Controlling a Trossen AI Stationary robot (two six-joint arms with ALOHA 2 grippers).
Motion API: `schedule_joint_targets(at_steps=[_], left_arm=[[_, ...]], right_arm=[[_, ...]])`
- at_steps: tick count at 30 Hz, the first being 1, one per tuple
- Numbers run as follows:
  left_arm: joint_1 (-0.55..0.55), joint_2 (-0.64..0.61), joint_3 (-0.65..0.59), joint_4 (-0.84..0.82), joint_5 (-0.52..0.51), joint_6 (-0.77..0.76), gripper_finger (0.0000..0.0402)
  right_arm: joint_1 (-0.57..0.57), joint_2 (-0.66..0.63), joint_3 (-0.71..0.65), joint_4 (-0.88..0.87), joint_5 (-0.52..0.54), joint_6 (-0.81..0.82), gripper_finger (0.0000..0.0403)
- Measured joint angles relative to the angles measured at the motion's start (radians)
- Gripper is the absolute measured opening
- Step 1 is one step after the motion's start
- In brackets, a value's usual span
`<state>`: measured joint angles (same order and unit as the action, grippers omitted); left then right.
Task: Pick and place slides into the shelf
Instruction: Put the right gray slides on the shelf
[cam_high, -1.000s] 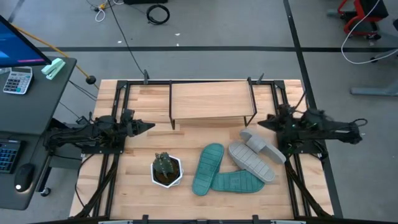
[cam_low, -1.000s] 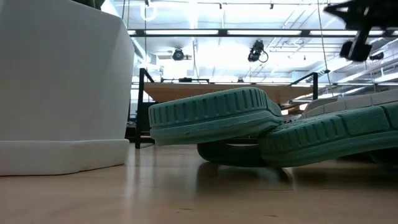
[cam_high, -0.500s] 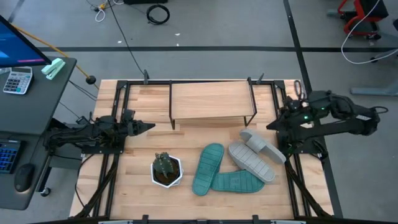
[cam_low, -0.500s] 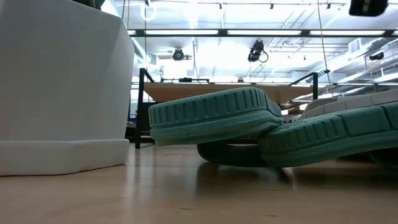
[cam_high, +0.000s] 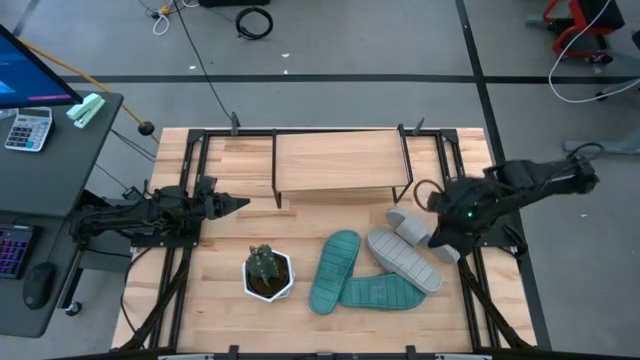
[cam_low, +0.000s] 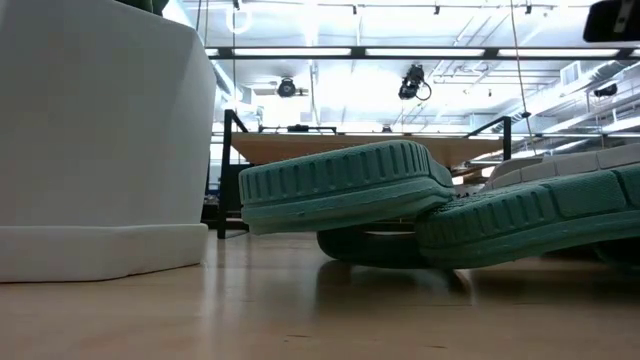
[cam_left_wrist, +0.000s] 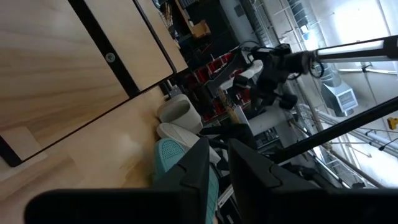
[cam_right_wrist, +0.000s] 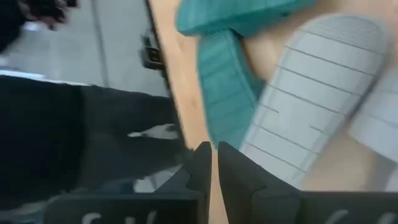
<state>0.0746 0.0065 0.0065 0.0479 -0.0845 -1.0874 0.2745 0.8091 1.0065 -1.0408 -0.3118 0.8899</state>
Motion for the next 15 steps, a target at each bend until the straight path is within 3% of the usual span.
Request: schedule_joint_targets(at_steps=[5, 8, 12, 15], left_arm=[[0.0, 0.0, 0.0, -0.002, 0.0, 0.016, 0.0067], [0.0, 0.0, 0.0, -0.003, 0.0, 0.043, 0.0068], [0.0, 0.0, 0.0, -0.004, 0.0, 0.052, 0.0074], [0.001, 0.0, 0.0, -0.013, -0.001, 0.053, 0.0077]], right_arm=[[0.142, 0.04, 0.0, -0.027, 0.152, 0.066, 0.0034], [0.212, 0.072, 0.0, -0.154, 0.245, 0.106, 0.0034], [0.248, 0.105, 0.0, -0.37, 0.339, 0.223, 0.0034], [0.252, 0.094, -0.018, -0.376, 0.375, 0.352, 0.0034]])
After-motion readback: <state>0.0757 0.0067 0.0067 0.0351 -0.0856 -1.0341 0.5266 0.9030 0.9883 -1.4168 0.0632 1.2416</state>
